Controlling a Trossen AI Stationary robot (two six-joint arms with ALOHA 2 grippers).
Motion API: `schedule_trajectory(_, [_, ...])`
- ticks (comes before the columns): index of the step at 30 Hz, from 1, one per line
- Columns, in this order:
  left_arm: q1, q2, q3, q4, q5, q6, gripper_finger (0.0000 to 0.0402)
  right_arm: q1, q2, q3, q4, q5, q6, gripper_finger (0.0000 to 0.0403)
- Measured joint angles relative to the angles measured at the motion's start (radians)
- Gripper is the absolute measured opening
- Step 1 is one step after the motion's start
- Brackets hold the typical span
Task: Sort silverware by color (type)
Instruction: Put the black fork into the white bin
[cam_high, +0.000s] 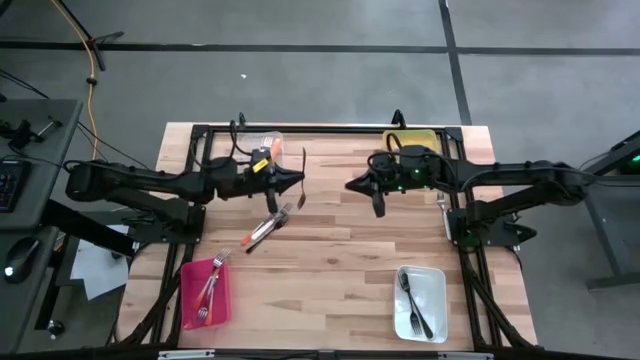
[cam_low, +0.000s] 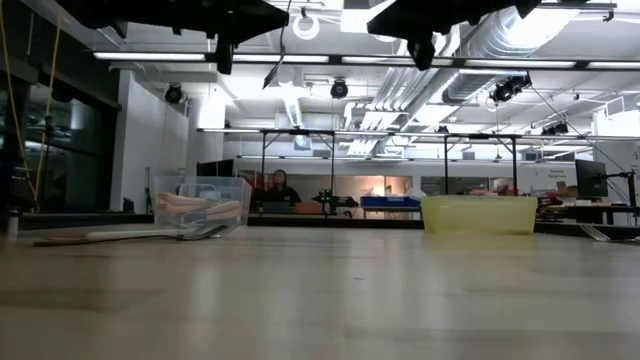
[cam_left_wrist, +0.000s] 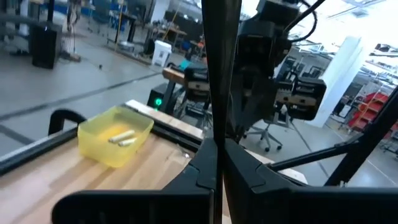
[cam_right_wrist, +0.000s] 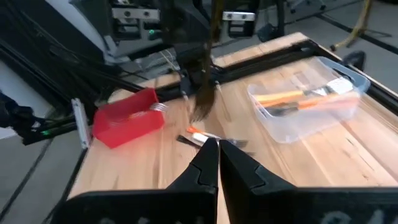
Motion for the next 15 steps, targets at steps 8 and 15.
schedule_trajectory(8, [-0.001, 0.000, 0.000, 0.012, 0.018, 0.019, 0.0000, 0.000, 0.012, 0.000, 0.021, -0.046, -0.011, 0.0000])
schedule_trajectory(15, [-0.001, 0.000, 0.000, 0.011, 0.019, 0.019, 0.0000, 0.000, 0.012, 0.000, 0.021, -0.046, -0.025, 0.0000])
